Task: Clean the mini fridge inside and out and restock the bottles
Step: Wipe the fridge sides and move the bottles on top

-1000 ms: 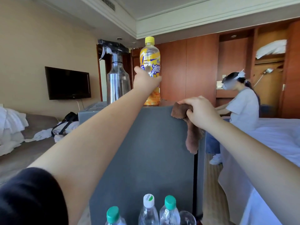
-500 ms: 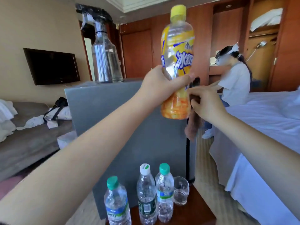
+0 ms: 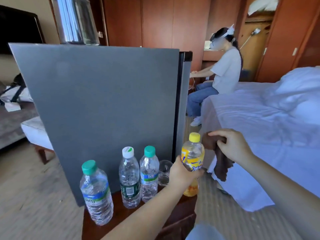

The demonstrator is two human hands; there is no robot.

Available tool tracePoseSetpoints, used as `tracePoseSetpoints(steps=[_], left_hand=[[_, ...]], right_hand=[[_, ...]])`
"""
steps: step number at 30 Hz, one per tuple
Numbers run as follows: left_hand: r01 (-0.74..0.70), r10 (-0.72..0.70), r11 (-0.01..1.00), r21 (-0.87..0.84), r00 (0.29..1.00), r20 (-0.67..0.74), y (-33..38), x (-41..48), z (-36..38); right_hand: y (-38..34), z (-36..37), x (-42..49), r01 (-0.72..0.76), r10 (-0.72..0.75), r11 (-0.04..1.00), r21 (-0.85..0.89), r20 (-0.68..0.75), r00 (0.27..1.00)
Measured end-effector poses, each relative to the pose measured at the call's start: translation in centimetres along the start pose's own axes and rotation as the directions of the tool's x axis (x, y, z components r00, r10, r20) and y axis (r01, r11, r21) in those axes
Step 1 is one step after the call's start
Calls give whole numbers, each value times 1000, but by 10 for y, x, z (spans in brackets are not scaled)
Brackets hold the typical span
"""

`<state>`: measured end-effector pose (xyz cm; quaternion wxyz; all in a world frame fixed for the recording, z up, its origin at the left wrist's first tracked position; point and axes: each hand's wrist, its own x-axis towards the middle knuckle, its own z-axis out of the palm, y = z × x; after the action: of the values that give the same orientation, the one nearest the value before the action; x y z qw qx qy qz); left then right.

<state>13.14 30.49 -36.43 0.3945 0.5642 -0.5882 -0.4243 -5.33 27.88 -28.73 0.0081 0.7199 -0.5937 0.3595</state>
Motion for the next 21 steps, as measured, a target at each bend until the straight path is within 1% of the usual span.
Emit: tracePoseSetpoints(steps=[2, 5, 9, 13, 15, 16, 18, 21], left_hand=[[22, -21, 999, 34, 1000, -23, -12, 9, 7], [19, -14, 998, 65, 997, -71, -19, 19, 12], [4, -1, 1000, 25, 993, -121, -19, 24, 15], [-9, 10, 1000, 7, 990, -139, -14, 27, 14], [-39, 35, 999, -16, 982, -184, -5, 24, 14], [-79, 75, 997, -13, 976, -205, 3, 20, 12], [-204, 205, 979, 29, 955, -215, 26, 10, 4], [-344, 368, 925, 158, 917, -154, 70, -4, -28]], right_hand=[[3, 6, -10, -23, 23, 1000, 16, 13, 1000], [7, 13, -21, -34, 33, 999, 16, 54, 998], [12, 18, -26, -39, 38, 999, 13, 78, 996], [10, 20, -26, -51, 49, 998, 23, 85, 995], [6, 18, -24, -40, 38, 999, 22, 82, 996], [4, 15, -21, -31, 29, 999, 20, 76, 997], [-2, 7, -13, -13, 12, 1000, 28, 43, 999], [-17, -11, 10, 28, -26, 999, 39, -56, 998]])
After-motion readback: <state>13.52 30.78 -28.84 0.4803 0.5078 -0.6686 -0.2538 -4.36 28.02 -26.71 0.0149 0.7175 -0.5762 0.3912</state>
